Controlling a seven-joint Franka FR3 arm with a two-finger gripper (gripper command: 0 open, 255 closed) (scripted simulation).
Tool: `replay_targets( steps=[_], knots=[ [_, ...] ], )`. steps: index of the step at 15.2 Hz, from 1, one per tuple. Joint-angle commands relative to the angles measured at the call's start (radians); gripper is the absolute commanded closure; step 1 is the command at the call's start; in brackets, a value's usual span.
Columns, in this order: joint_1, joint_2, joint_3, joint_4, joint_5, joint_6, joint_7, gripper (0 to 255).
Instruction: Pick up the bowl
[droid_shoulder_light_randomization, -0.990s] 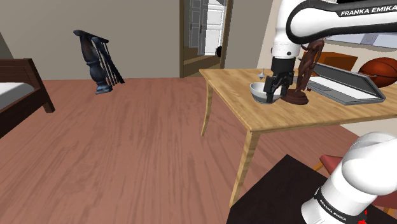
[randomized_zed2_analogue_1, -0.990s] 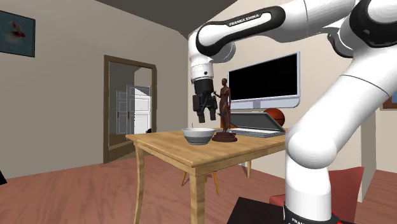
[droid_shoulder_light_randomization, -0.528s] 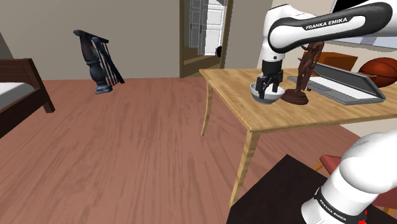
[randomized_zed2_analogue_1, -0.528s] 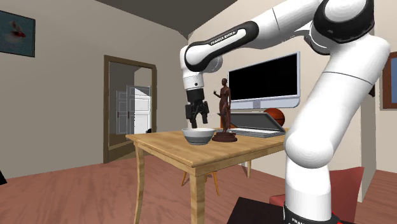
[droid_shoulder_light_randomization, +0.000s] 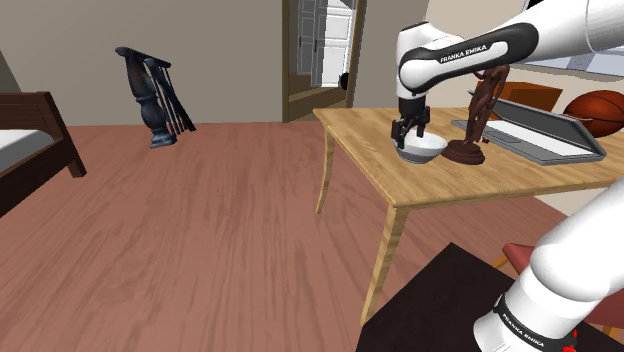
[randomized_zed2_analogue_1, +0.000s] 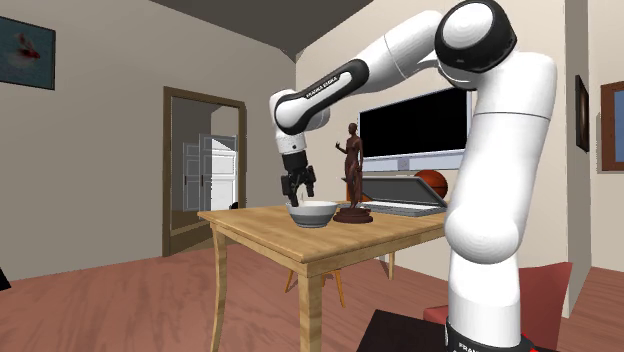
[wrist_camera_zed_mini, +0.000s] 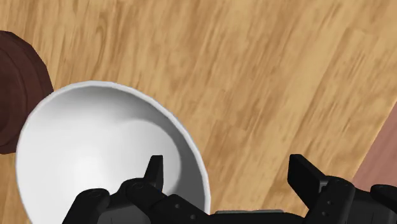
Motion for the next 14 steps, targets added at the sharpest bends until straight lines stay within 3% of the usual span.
replay_targets(
  steps=[1,3,12,13,14],
  knots=[
    [-0.011,0.064,-0.005,0.058,-0.032,0.016,-0.001,0],
    [-0.018,0.110,-0.011,0.099,-0.053,0.028,-0.001,0],
    [-0.021,0.134,-0.014,0.025,-0.066,0.122,0.029,0],
    [-0.021,0.135,-0.014,0.024,-0.067,0.124,0.030,255],
    [-0.021,0.137,-0.014,0.026,-0.067,0.124,0.030,255]
  ],
)
